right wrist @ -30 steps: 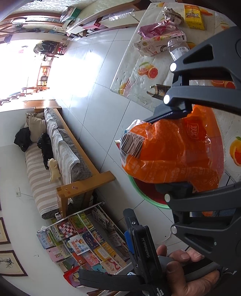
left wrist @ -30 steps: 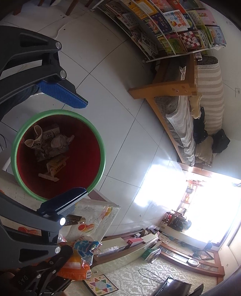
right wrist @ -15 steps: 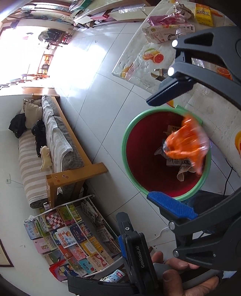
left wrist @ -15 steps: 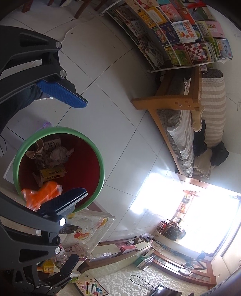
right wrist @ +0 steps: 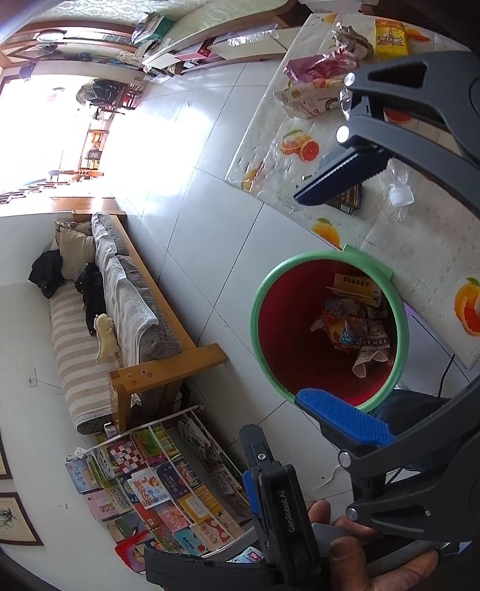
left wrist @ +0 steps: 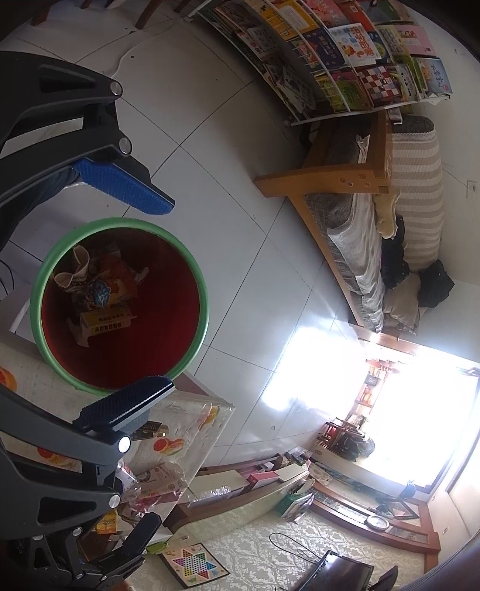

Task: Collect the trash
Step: 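Move both open tools back over the table toward the bottle and carton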

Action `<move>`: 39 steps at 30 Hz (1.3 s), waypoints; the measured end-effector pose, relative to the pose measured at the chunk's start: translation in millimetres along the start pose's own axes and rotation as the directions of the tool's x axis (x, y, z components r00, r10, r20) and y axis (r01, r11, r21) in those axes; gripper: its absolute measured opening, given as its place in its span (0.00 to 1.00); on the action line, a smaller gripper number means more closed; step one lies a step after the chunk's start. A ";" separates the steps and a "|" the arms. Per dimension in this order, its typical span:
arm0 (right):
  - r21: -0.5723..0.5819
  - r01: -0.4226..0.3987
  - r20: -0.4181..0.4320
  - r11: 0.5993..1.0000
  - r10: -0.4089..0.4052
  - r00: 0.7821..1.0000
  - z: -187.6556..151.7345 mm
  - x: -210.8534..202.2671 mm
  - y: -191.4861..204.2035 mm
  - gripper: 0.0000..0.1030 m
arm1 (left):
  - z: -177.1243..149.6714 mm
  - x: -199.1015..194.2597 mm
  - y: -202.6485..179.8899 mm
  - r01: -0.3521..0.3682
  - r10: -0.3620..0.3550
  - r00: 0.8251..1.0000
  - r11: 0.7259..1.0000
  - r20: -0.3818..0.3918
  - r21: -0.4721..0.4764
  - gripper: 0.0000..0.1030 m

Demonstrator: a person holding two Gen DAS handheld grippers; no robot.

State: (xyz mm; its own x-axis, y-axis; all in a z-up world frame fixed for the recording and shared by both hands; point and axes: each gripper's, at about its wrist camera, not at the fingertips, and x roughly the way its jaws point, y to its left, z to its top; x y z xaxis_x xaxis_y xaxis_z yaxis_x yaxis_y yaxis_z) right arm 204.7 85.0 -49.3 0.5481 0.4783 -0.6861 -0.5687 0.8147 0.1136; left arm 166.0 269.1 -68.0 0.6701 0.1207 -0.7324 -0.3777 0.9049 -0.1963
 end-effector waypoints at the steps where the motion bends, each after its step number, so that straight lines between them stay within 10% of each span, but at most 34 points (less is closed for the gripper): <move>1: 0.007 0.008 0.007 1.000 -0.008 1.000 -2.4 -6.3 -4.8 0.95 | -1.1 -2.2 -6.6 0.013 -0.013 1.000 1.000 0.003 0.009 0.90; 23: 0.281 0.339 -0.046 0.898 -0.340 0.939 -121.3 -144.1 -194.3 0.95 | -66.6 -10.8 -205.3 0.274 -0.242 0.960 0.911 -0.138 0.310 0.92; 39: 0.450 0.419 -0.174 0.789 -0.383 0.907 -155.3 -123.0 -286.1 0.95 | -94.8 56.0 -275.8 0.327 -0.193 0.931 0.818 -0.310 0.473 0.92</move>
State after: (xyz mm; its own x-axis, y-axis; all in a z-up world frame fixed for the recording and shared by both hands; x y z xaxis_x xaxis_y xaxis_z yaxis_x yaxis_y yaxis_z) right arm 204.8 -257.8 -109.0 0.6082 0.0650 -0.7911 0.0571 0.9905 0.1253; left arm 247.1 -12.4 -116.7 0.4982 -0.1891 -0.8462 0.2123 0.9728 -0.0924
